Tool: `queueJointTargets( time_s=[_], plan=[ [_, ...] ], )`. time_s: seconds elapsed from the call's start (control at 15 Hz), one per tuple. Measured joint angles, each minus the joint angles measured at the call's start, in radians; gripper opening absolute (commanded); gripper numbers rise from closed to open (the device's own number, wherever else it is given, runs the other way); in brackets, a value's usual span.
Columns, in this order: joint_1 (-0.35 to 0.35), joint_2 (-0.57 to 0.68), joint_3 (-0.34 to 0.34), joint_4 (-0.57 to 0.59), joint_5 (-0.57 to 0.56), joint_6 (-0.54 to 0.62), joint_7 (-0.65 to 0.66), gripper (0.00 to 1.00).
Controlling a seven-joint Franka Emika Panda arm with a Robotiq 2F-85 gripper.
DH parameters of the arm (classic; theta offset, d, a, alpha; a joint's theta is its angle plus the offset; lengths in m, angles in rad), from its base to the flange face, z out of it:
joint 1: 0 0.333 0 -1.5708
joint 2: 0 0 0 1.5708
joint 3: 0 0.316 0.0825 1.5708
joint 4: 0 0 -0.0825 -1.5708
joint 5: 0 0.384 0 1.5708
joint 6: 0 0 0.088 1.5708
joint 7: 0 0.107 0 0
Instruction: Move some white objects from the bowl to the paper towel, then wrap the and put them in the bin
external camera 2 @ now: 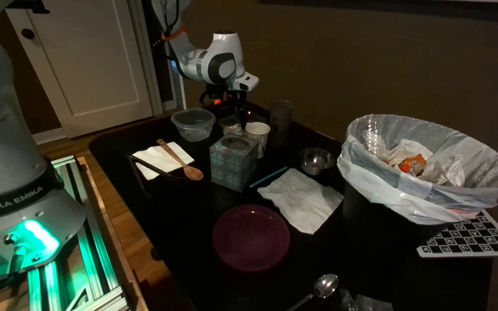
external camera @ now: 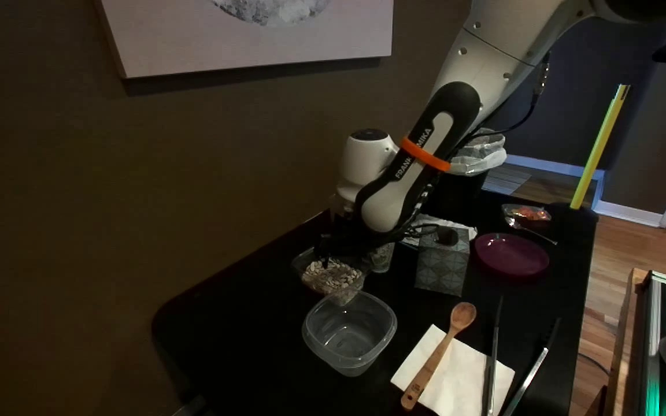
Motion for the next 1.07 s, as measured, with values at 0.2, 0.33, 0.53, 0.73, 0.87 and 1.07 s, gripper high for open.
queueJointTargets(
  time_s=[0.2, 0.33, 0.53, 0.73, 0.87, 1.07],
  plan=[
    [0.009, 0.041, -0.002, 0.048, 0.005, 0.0, 0.013, 0.84],
    [0.016, 0.063, -0.007, 0.073, 0.005, 0.0, 0.018, 0.7],
    [0.026, 0.093, -0.016, 0.101, 0.005, 0.0, 0.019, 0.45],
    [0.036, 0.115, -0.028, 0.122, 0.005, 0.0, 0.019, 0.23],
    [0.046, 0.123, -0.041, 0.129, 0.005, 0.0, 0.019, 0.08],
    [0.063, 0.127, -0.062, 0.133, 0.005, 0.0, 0.019, 0.0]
  ],
)
